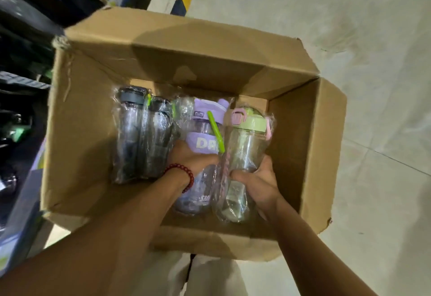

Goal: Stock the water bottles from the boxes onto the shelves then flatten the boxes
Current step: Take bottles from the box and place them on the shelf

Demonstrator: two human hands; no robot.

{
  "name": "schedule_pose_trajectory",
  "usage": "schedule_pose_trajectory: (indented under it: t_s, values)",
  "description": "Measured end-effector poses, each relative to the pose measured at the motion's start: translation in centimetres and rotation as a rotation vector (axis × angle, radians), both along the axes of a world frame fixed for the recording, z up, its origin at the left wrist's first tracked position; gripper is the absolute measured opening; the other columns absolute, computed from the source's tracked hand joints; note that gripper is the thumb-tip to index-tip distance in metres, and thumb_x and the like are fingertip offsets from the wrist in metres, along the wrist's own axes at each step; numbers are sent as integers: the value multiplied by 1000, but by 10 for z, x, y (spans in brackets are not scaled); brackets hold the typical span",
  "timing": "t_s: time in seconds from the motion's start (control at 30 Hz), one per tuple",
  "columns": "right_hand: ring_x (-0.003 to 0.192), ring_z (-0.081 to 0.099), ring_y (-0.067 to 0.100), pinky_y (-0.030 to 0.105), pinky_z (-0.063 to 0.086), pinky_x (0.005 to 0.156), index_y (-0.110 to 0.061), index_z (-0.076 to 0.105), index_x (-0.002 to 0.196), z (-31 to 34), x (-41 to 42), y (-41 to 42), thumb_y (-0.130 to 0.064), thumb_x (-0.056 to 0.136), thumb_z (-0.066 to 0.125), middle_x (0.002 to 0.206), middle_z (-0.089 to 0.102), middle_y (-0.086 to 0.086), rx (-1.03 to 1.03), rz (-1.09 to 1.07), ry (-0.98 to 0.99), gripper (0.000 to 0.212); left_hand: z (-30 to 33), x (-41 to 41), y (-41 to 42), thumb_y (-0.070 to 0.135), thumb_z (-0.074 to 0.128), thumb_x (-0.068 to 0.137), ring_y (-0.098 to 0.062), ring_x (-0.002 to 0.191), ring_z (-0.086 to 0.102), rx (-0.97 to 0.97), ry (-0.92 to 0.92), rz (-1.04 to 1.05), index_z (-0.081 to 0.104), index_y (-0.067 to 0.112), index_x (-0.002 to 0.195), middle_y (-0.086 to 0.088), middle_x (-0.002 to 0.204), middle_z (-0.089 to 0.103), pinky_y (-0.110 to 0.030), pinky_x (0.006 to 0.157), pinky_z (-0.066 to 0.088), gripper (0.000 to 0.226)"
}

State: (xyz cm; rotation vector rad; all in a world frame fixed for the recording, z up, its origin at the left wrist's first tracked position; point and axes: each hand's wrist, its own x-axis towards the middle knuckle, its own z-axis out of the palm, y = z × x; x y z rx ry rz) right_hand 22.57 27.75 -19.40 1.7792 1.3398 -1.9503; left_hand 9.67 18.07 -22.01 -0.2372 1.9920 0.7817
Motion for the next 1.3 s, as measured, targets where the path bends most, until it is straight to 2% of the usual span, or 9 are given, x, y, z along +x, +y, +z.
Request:
schedule_pose_trajectory:
  t_s: [0.1, 0.2, 0.3, 0.43, 0.5, 0.77, 0.93, 1.17, 1.3]
  values:
    - [94, 64, 28, 46, 56, 80, -14, 38, 116, 52, -13, -3, -5, 61, 79, 105, 60, 10, 7, 17, -8, 69, 49, -16, -11, 37, 85, 31, -14, 79, 65, 47, 19, 73, 65, 16, 95, 0, 90, 68, -30, 69, 57, 70]
    - [92, 63, 24, 39, 57, 75, -14, 40, 116, 115, -25, -1, -12, 52, 81, 103, 59, 7, 37, 64, -19, 76, 117, -33, -21, 13, 89, 53, -8, 69, 58, 121, 50, 135, 60, 19, 80, 7, 75, 62, -21, 58, 47, 39]
    - [93, 64, 23, 42, 57, 79, -16, 42, 117, 179, -35, 0, -10, 56, 84, 103, 61, 5, 69, 129, 15, 75, 181, -48, -30, 10, 89, 52, -9, 64, 57, 186, 90, 203, 59, 17, 74, 11, 64, 63, -22, 58, 48, 38]
    - [90, 65, 20, 38, 57, 75, -17, 44, 115, 267, -49, -3, -3, 61, 81, 101, 63, 3, 119, 155, 75, 67, 267, -67, -39, 31, 84, 24, -22, 82, 64, 258, 100, 282, 57, 5, 108, -7, 93, 68, -31, 71, 51, 92]
    - [89, 65, 18, 36, 57, 73, -17, 45, 113, 309, -57, -3, -2, 63, 81, 100, 63, 2, 162, 181, 122, 64, 312, -73, -43, 40, 83, 21, -24, 86, 65, 314, 130, 281, 54, 7, 110, -10, 99, 68, -35, 75, 53, 99]
    - [94, 60, 15, 32, 52, 75, -21, 39, 115, 474, -94, 5, -15, 62, 82, 103, 58, -2, 329, 339, 302, 68, 491, -106, -67, 36, 85, 29, -15, 83, 65, 532, 276, 266, 56, 8, 107, -4, 95, 68, -32, 73, 54, 88]
    - [97, 61, 18, 40, 54, 82, -23, 39, 118, 548, -116, -1, -23, 52, 76, 107, 59, 0, 372, 396, 445, 76, 580, -114, -92, 22, 86, 38, -6, 67, 66, 663, 396, 259, 63, 7, 90, -1, 79, 70, -18, 60, 52, 59]
    - [95, 59, 8, 22, 48, 70, -28, 38, 119, 608, -131, -22, -2, 70, 75, 107, 57, -6, 353, 592, 640, 66, 644, -81, -138, 34, 82, 32, -29, 87, 66, 709, 536, 453, 62, 6, 99, -14, 96, 70, -43, 83, 54, 76]
    - [99, 62, 15, 34, 53, 81, -24, 42, 126, 634, -138, -44, -13, 59, 76, 109, 61, -2, 267, 730, 731, 76, 671, -51, -173, 31, 78, 32, -10, 72, 67, 740, 631, 551, 65, 17, 86, 5, 77, 72, -25, 68, 55, 57]
